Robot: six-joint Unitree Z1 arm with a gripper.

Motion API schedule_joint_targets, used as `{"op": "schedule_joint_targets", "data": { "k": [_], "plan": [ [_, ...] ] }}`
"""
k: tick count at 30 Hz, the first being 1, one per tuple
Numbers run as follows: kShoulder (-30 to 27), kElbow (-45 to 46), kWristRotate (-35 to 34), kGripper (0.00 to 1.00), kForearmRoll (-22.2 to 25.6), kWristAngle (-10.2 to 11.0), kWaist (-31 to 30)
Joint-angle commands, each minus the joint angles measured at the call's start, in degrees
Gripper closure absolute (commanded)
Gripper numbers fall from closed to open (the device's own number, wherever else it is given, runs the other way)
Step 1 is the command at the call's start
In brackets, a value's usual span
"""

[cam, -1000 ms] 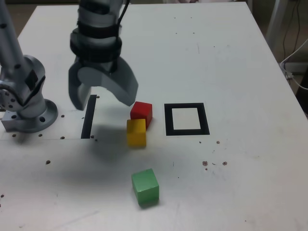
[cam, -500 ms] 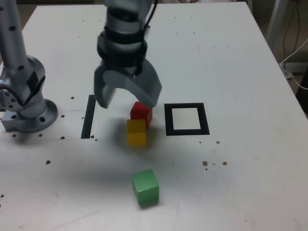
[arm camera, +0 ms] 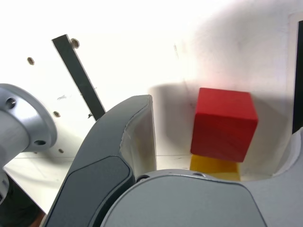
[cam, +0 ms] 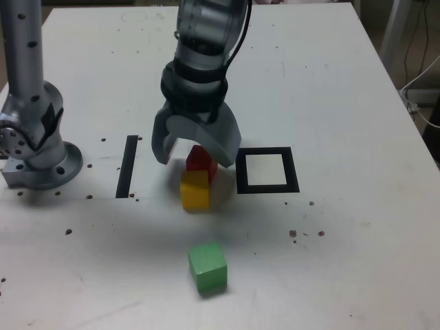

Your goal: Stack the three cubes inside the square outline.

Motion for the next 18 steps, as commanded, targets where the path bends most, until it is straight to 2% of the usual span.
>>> {"op": "schedule_joint_targets", "data": {
  "k": [1, 5, 9, 15, 18],
  "plan": [
    [0.9, 0.2, 0.4, 0.06, -0.5, 0.0, 0.4],
    [1.7, 0.2, 0.8, 0.1, -1.0, 0.0, 0.9],
    [2.2, 0.1, 0.9, 0.19, -1.0, -0.1, 1.1],
    [2.7, -0.2, 0.9, 0.41, -1.1, -0.1, 1.2],
    [2.7, -0.3, 1.0, 0.55, -1.6, 0.4, 1.2]
  ]
}}
